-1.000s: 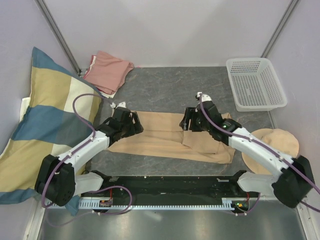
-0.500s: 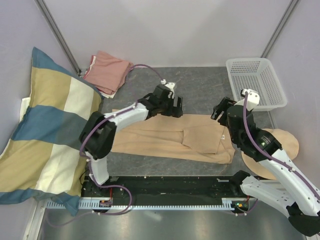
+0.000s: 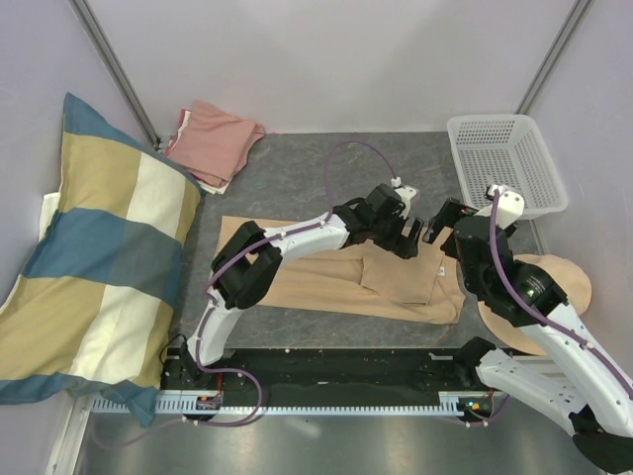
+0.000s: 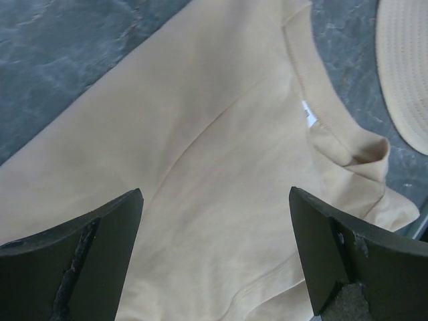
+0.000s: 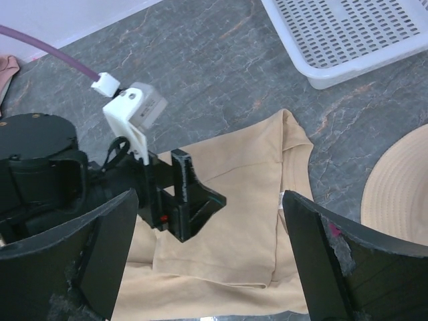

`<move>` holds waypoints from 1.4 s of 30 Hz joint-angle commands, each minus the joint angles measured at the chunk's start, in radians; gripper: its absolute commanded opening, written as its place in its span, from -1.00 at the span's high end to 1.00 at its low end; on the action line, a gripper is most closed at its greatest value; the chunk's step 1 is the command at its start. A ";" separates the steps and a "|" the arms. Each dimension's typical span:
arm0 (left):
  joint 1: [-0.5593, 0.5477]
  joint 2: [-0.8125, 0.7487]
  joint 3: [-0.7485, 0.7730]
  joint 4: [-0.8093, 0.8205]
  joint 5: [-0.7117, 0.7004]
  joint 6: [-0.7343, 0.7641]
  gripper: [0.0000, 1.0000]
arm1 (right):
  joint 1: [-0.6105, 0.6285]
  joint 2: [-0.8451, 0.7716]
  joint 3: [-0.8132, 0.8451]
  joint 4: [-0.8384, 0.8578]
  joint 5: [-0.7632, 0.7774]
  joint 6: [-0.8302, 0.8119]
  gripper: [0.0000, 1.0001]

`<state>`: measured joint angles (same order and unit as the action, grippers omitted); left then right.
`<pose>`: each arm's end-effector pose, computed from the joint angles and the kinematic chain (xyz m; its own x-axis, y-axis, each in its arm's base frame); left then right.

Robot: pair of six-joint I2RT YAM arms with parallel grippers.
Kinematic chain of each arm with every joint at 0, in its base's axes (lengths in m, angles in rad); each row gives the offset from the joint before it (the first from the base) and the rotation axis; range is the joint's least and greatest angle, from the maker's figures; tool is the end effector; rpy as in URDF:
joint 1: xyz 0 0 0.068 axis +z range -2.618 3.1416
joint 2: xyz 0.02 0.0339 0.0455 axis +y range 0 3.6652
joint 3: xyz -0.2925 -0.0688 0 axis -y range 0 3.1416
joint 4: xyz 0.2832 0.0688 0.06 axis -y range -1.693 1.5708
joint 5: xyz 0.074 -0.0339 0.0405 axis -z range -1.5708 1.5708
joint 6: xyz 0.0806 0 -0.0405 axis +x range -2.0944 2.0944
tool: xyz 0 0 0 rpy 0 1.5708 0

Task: Fold and stack the t-shirts
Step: Rotate the tshirt 90 degrees

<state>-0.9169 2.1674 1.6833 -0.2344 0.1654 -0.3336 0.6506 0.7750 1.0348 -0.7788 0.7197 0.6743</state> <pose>0.3413 -0.4672 0.1757 -0.6594 0.3294 -0.6758 0.6799 0.6450 -0.3489 0.1803 0.0705 0.3821 -0.3083 0.3554 -0.8824 0.2464 0.9258 0.2867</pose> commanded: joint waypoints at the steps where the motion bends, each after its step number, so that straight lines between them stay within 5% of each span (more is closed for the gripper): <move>1: -0.010 0.074 0.093 0.004 0.042 0.033 -0.96 | 0.001 -0.010 -0.015 -0.008 0.004 0.014 -0.96; 17: 0.015 0.294 0.334 -0.068 0.097 0.004 -0.96 | 0.001 -0.031 -0.038 -0.034 -0.006 0.021 -0.96; 33: 0.346 0.381 0.446 -0.169 0.204 -0.151 -0.96 | 0.001 -0.025 -0.048 -0.033 -0.002 0.034 -0.96; 42: 0.530 0.523 0.754 -0.218 0.246 -0.300 -0.95 | 0.001 -0.034 -0.059 -0.054 -0.008 0.057 -0.96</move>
<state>-0.4580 2.6266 2.3222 -0.3958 0.4019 -0.5282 0.6506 0.7498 0.9886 -0.8204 0.7113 0.7113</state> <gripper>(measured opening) 0.979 0.979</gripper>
